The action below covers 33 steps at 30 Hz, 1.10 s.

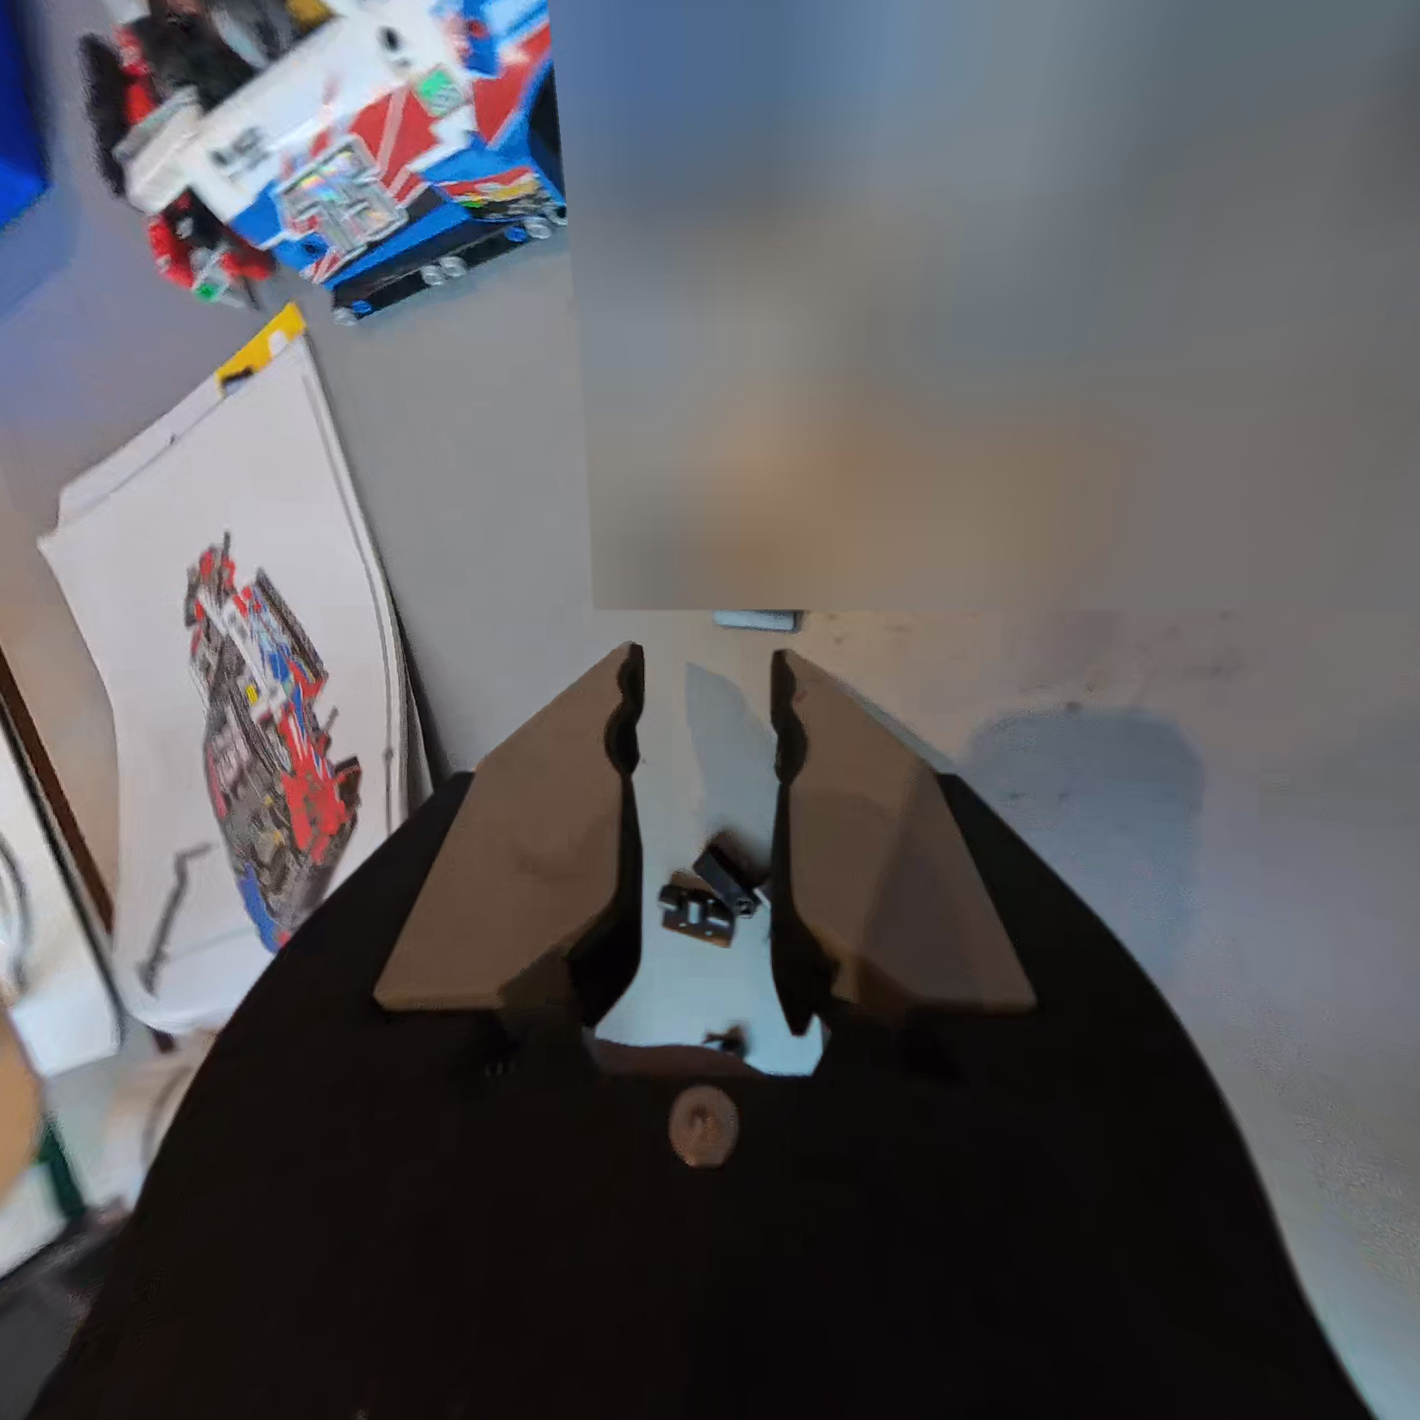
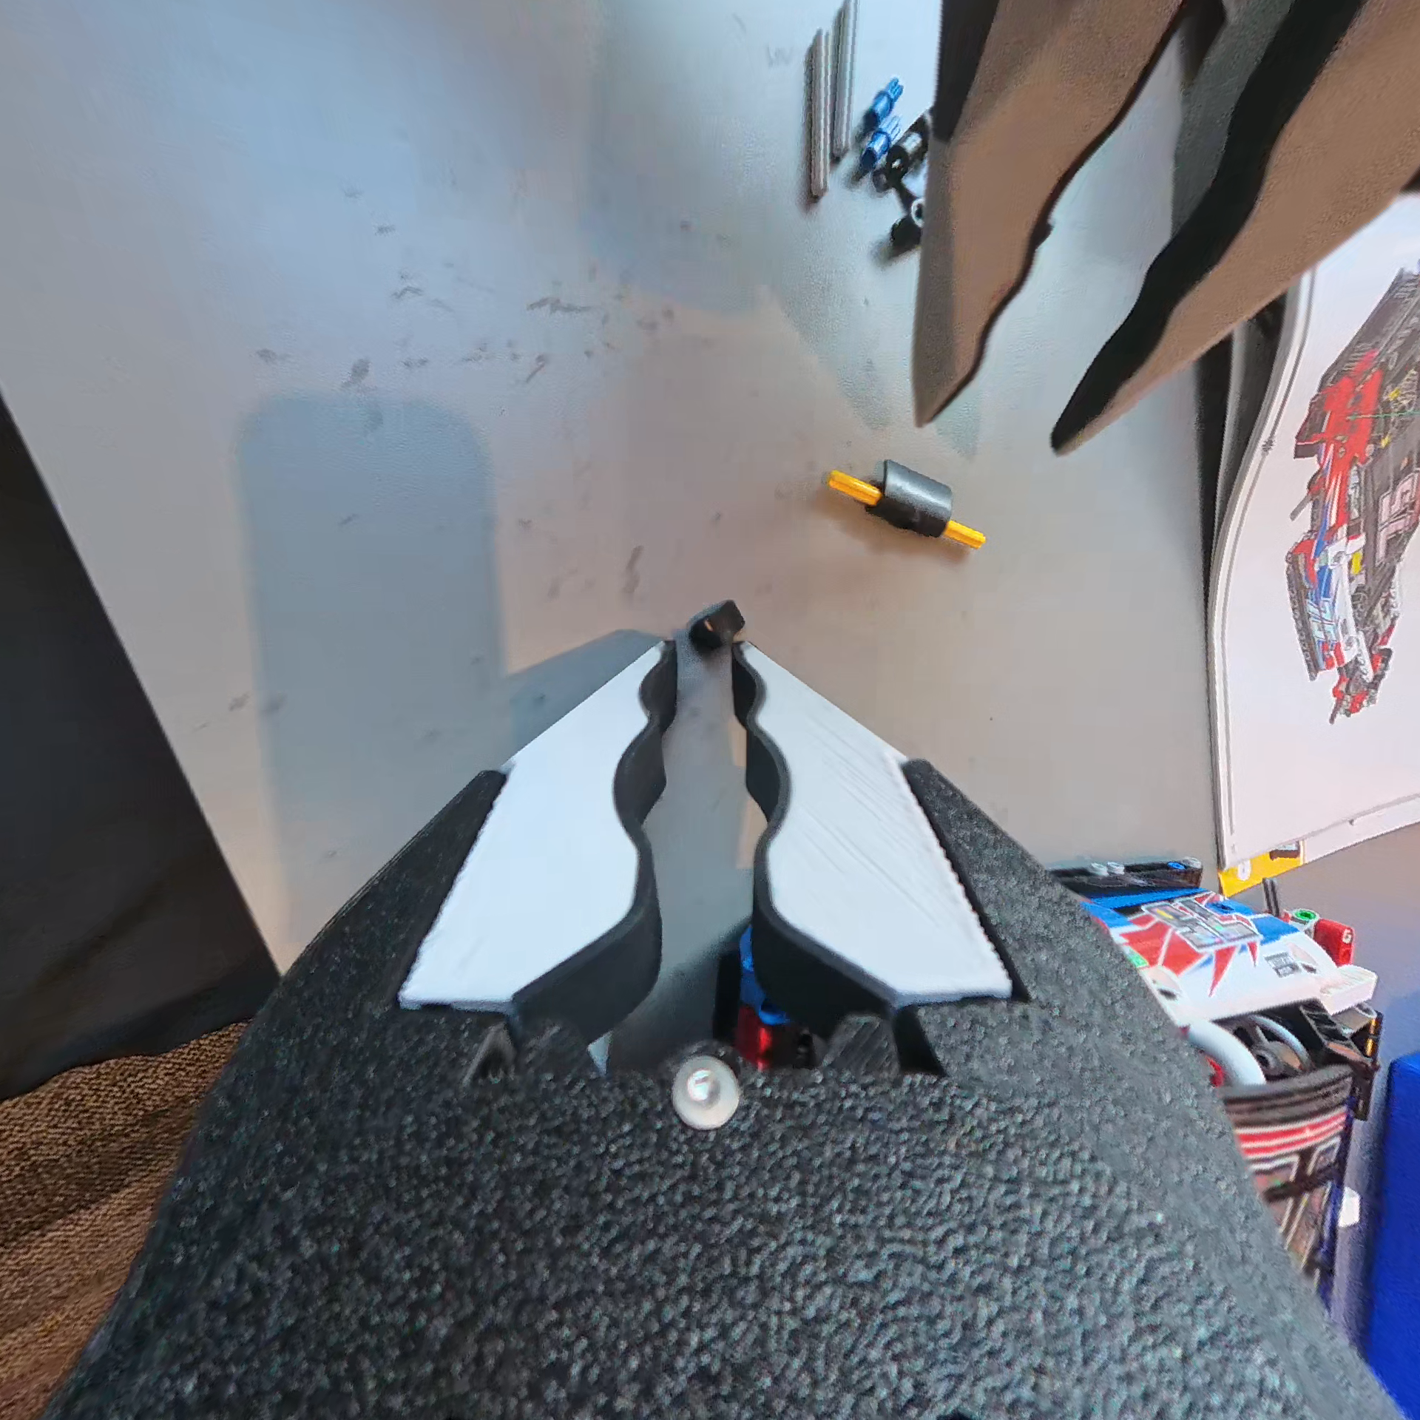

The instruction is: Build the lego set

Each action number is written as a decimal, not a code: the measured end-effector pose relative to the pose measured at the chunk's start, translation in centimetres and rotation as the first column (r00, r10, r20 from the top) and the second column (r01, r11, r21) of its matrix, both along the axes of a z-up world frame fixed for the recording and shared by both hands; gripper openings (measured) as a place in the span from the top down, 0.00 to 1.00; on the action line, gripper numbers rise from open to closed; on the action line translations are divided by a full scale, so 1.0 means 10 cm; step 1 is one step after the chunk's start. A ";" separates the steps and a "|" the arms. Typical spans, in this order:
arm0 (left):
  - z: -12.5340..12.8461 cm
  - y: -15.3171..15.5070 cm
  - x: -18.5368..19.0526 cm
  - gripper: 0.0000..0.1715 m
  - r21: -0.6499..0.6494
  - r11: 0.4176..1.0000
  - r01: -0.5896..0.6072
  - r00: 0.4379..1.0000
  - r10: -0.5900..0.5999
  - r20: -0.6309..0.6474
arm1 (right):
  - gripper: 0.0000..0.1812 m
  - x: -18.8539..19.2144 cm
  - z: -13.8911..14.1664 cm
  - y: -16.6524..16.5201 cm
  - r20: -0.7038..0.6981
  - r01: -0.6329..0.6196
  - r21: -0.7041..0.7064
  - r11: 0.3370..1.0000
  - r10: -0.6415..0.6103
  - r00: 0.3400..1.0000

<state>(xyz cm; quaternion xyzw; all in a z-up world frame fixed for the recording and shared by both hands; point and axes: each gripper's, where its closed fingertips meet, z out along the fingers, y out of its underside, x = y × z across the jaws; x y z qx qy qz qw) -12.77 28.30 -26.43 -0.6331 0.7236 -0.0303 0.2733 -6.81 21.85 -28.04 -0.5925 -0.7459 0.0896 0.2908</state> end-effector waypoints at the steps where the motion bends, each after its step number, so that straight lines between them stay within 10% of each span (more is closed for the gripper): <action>1: -0.03 0.05 -0.03 0.81 0.032 0.998 0.050 0.997 -0.048 -0.065 | 0.93 0.01 0.02 0.00 -0.008 0.009 0.001 1.000 -0.009 1.000; 9: -0.01 0.10 0.00 0.83 -0.093 0.986 -0.139 0.990 0.138 -0.015 | 0.94 0.09 0.13 0.00 -0.090 0.079 0.003 0.997 -0.078 0.993; 13: 0.16 0.01 0.14 0.84 -0.355 0.855 -0.378 0.891 0.440 0.111 | 0.94 0.07 0.10 0.04 -0.081 0.079 0.012 0.997 -0.078 0.994; 17: -0.05 0.04 0.10 0.76 -0.289 0.821 -0.491 0.855 0.518 0.020 | 0.94 0.06 0.13 0.04 -0.093 0.081 0.018 0.997 -0.079 0.993; 23: -0.20 -0.03 0.14 0.94 -0.248 0.843 -0.477 0.874 0.486 -0.026 | 0.97 0.10 0.14 0.03 -0.110 0.105 0.015 0.994 -0.103 0.989; 33: -0.20 -0.43 0.02 0.94 -0.240 0.881 -0.408 0.906 0.422 0.007 | 0.97 0.09 0.16 0.01 -0.120 0.105 0.024 0.994 -0.101 0.988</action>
